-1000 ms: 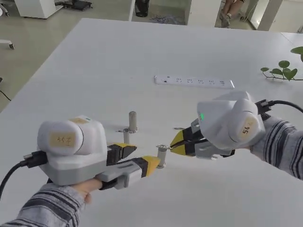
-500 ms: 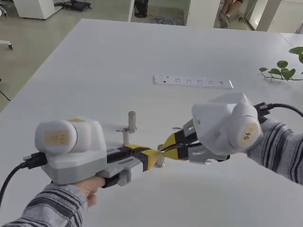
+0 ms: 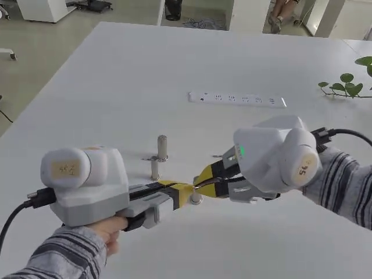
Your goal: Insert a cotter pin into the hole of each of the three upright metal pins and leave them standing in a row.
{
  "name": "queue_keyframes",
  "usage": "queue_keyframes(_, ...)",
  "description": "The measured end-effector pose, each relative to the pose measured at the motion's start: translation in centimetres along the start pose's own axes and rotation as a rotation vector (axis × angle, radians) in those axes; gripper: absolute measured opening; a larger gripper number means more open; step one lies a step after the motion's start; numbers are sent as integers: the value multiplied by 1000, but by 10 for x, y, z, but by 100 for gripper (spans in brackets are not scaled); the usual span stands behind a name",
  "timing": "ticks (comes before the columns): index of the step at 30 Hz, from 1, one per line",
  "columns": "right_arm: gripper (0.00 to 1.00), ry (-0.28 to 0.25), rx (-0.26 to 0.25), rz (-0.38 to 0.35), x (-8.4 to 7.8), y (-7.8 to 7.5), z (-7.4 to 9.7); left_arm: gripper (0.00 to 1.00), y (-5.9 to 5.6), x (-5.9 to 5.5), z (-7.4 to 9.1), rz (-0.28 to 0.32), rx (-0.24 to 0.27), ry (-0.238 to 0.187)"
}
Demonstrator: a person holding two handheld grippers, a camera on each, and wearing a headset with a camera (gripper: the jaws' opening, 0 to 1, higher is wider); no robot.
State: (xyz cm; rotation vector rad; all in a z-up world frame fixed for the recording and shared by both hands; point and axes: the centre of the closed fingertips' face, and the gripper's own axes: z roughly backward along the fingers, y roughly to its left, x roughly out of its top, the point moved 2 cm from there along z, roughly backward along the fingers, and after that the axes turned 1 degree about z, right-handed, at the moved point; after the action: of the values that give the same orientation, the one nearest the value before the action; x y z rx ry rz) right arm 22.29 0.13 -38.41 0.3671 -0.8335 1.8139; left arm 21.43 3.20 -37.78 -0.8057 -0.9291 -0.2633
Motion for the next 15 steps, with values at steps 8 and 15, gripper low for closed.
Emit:
queue_keyframes(8,0,0,1,-15,0,4,-2,0,0,-2,0,-61,-11,16)
queue_keyframes(15,1,-62,17,-217,-5,7,-5,0,0,-7,1,-163,-15,52)
